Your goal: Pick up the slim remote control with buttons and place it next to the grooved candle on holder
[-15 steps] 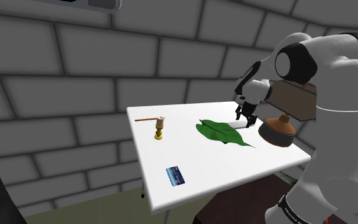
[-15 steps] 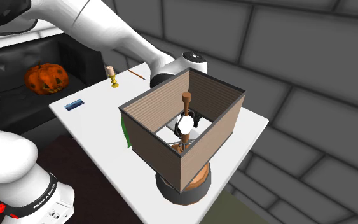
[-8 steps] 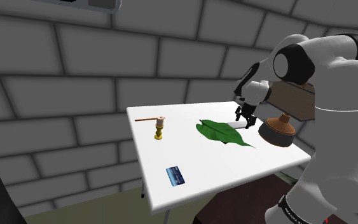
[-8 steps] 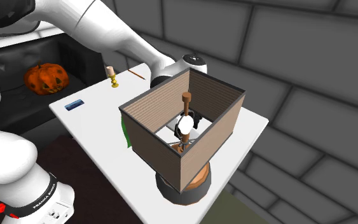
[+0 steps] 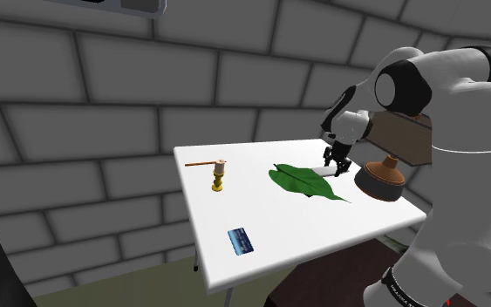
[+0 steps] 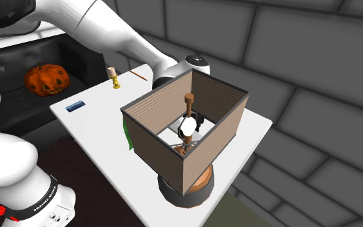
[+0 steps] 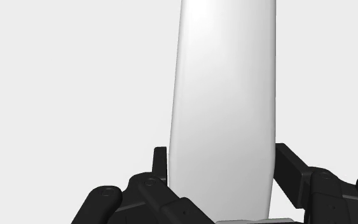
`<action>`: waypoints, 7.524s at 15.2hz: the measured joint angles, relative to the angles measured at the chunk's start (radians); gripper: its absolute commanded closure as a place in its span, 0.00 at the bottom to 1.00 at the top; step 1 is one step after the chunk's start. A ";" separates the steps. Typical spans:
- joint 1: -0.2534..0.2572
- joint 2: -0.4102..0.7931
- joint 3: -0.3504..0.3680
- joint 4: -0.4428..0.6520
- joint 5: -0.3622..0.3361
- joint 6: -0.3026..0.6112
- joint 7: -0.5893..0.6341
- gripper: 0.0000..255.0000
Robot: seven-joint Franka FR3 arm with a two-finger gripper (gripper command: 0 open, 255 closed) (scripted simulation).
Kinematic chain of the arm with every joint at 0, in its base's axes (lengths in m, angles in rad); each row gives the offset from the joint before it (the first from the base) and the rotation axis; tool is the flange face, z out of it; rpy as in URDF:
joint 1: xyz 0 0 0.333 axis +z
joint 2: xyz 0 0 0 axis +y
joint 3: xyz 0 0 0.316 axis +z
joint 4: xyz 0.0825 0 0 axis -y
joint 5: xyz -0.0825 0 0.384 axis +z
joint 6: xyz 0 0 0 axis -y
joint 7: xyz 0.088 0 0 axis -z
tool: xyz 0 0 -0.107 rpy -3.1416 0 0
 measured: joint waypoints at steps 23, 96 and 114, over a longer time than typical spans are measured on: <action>0.167 -0.202 -0.195 0.049 -0.242 -0.173 0.158 1.00; 0.548 -0.032 0.129 0.274 -0.163 -0.209 0.860 1.00; 0.499 0.073 0.196 0.240 -0.068 -0.090 0.801 1.00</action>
